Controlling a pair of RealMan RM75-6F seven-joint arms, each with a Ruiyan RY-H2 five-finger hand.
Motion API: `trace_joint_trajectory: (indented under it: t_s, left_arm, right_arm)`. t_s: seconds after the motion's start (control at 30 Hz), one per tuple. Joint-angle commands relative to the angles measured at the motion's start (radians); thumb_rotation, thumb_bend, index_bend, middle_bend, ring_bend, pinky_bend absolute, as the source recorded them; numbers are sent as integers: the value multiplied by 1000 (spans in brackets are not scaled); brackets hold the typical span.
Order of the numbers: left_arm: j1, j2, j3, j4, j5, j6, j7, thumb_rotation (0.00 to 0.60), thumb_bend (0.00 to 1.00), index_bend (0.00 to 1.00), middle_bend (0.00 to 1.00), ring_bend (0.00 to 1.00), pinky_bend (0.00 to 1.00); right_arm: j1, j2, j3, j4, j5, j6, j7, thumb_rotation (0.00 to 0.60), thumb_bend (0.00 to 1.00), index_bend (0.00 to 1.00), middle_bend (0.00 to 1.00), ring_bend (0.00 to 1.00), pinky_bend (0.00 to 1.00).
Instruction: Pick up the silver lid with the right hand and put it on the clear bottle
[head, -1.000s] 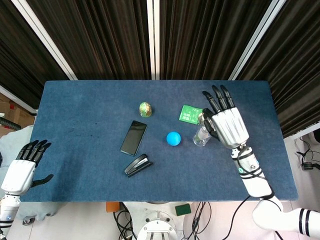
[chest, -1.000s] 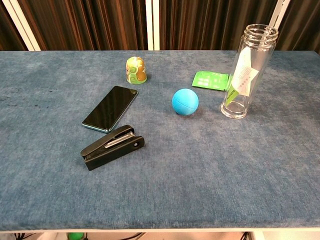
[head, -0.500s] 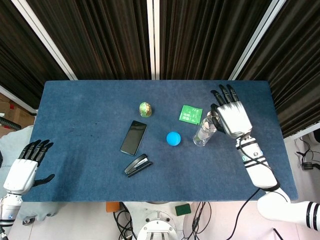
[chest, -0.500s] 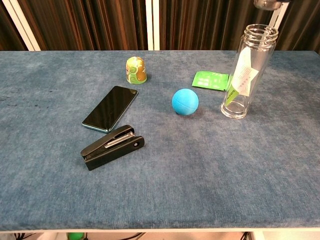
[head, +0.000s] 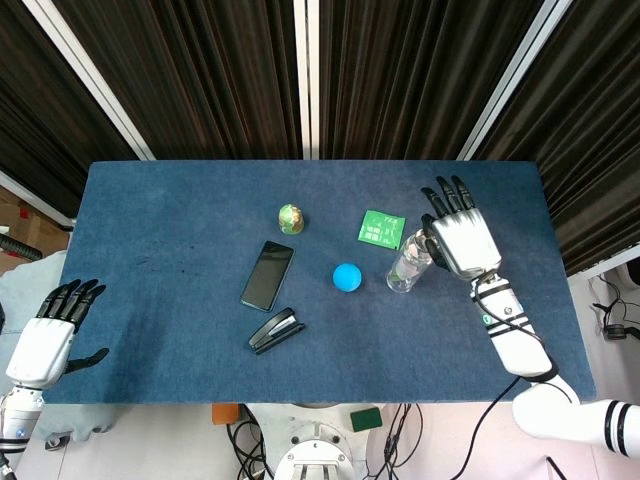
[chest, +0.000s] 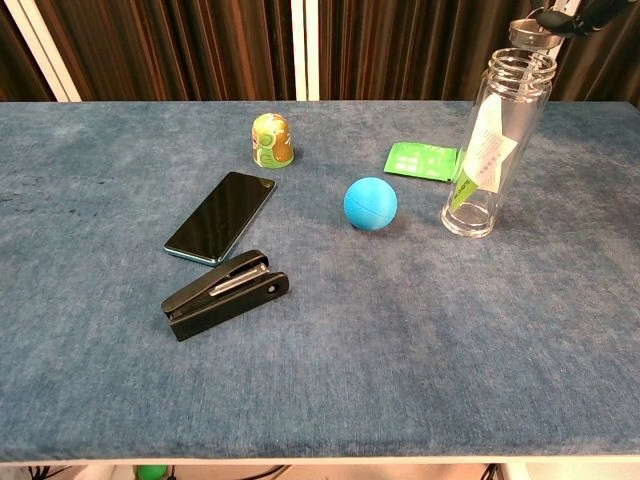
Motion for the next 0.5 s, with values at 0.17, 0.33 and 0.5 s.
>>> trace_joint_trajectory:
  t_s: [0.17, 0.33, 0.5]
  left_arm:
    - [2, 0, 1, 3, 0, 3, -3, 600, 45, 121, 101, 61, 118]
    - [2, -2, 1, 6, 1, 4, -7, 600, 45, 121, 101, 61, 118]
    - [3, -2, 1, 9, -2, 4, -7, 600, 46, 121, 101, 61, 118]
  right_arm:
    - [7, -21, -25, 27, -31, 17, 13, 600, 439, 695, 130, 0, 0]
    - [10, -30, -38, 42, -36, 20, 14, 600, 439, 692, 129, 0, 0]
    - [14, -35, -44, 52, -36, 21, 18, 600, 433, 685, 128, 0, 0]
